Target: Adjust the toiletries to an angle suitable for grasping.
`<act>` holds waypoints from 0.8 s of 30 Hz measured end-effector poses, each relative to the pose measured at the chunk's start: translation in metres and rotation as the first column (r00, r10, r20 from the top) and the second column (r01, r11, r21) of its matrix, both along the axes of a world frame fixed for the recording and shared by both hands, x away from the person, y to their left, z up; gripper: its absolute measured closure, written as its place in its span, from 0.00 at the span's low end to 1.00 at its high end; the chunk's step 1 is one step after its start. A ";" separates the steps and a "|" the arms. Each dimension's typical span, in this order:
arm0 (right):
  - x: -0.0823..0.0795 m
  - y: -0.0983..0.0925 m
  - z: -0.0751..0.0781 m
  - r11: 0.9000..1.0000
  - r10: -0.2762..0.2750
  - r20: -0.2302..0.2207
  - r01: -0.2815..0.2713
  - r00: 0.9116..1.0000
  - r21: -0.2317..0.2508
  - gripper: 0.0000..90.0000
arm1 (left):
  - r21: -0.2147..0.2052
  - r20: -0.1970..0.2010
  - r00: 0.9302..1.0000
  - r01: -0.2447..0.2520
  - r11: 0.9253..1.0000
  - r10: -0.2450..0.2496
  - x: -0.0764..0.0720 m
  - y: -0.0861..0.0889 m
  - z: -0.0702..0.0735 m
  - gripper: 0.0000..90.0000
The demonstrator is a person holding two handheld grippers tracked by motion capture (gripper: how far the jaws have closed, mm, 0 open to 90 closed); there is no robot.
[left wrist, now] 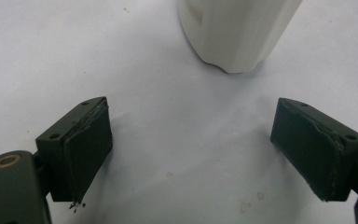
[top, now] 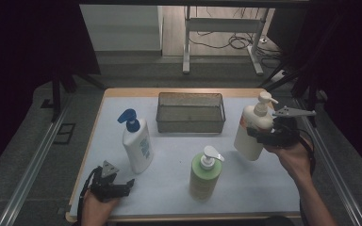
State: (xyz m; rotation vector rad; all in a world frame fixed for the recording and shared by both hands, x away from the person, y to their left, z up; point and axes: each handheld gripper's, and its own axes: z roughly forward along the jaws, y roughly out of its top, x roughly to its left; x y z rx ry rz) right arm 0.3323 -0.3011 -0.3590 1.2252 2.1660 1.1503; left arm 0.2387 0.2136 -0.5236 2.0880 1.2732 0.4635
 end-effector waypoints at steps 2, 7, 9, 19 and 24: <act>0.001 0.003 0.003 1.000 0.006 0.006 -0.006 1.000 -0.005 0.41 | 0.000 0.000 1.000 0.000 1.000 0.000 0.000 0.000 0.000 0.14; 0.004 0.012 0.010 1.000 0.019 0.013 -0.018 1.000 -0.010 0.41 | 0.003 -0.002 1.000 0.002 1.000 -0.002 0.000 0.000 0.000 0.14; 0.006 0.015 0.013 1.000 0.024 0.016 -0.024 1.000 -0.005 0.41 | 0.003 -0.002 1.000 0.002 1.000 -0.002 0.000 0.000 0.000 0.14; 0.018 0.037 0.024 0.999 0.055 0.030 -0.054 0.998 -0.005 0.41 | 0.000 0.000 1.000 0.000 1.000 0.000 0.000 0.000 0.000 0.14; 0.025 0.050 0.030 0.998 0.064 0.045 -0.064 0.997 -0.004 0.41 | -0.001 0.000 1.000 0.000 1.000 0.000 0.000 0.000 0.000 0.14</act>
